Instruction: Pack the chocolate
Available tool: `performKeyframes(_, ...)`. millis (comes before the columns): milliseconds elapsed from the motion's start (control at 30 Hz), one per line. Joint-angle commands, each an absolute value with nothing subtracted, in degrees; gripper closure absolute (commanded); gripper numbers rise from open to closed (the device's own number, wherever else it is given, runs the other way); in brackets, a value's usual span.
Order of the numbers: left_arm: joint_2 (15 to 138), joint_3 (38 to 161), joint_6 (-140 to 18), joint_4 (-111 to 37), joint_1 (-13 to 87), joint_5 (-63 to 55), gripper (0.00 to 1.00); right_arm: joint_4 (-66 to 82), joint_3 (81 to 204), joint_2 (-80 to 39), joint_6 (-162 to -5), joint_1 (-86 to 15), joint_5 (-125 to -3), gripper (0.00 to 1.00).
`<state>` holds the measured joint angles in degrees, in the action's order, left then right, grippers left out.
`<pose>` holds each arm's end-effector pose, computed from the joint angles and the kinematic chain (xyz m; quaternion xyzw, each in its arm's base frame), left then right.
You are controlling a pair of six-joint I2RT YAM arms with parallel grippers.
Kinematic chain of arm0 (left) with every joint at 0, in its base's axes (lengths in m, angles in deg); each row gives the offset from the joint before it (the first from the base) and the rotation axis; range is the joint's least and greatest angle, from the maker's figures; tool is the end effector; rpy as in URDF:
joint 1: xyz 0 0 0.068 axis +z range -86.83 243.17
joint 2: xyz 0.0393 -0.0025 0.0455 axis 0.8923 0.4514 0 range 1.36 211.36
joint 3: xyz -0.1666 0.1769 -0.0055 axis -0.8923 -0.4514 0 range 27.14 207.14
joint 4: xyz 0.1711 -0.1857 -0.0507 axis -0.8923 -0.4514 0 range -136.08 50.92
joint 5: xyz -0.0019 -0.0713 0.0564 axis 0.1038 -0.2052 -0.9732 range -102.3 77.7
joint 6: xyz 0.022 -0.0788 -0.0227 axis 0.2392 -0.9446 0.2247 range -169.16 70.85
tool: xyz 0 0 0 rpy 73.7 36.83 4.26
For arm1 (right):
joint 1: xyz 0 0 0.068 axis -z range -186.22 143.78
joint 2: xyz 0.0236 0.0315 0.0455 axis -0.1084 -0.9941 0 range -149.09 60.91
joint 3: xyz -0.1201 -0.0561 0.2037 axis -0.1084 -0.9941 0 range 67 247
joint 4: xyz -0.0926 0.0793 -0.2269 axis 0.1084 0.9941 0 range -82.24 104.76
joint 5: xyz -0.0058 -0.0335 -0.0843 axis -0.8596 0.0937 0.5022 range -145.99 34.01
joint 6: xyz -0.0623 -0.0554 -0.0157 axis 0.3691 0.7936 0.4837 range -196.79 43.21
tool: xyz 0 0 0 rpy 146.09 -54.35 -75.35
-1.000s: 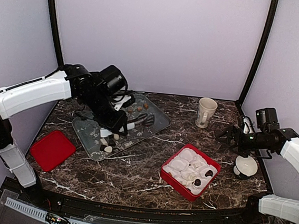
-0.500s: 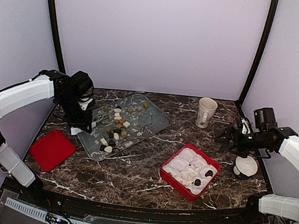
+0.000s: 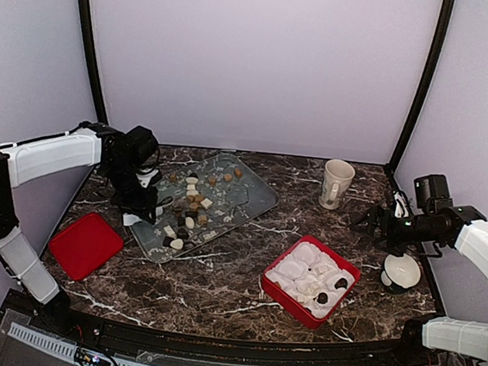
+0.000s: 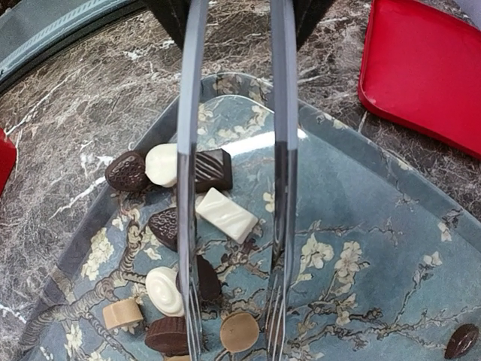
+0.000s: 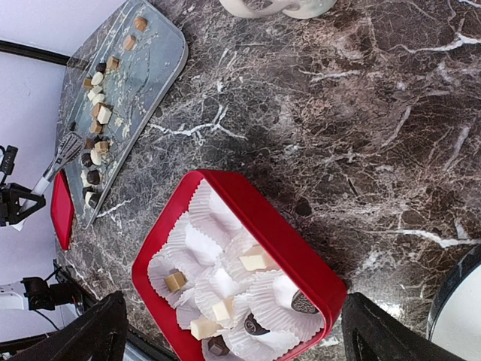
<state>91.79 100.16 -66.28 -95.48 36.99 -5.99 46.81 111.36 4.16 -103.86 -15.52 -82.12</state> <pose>0.2752 -0.1444 0.1895 0.0857 0.9848 -0.1025 0.1106 0.2200 0.0692 0.2052 0.0683 0.9200 0.3031 0.2390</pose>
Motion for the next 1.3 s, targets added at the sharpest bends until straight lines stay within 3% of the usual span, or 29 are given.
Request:
performKeyframes(0,92.5,100.8,-65.1,-95.5,37.3,-6.3,0.64,46.4,113.0,4.0,-103.2,-15.1,-82.3,0.0)
performKeyframes(533,95.5,101.2,-64.1,-95.0,37.3,-6.9,0.67,45.5,112.6,3.6,-103.7,-15.1,-82.3,0.0)
performKeyframes(967,93.5,104.8,-63.9,-97.6,37.2,-10.7,0.77,45.9,112.1,4.8,-103.9,-15.1,-81.9,0.0)
performKeyframes(1267,89.7,109.0,-61.4,-97.0,35.8,-5.1,0.8,44.8,111.7,4.4,-104.3,-15.1,-82.5,0.0)
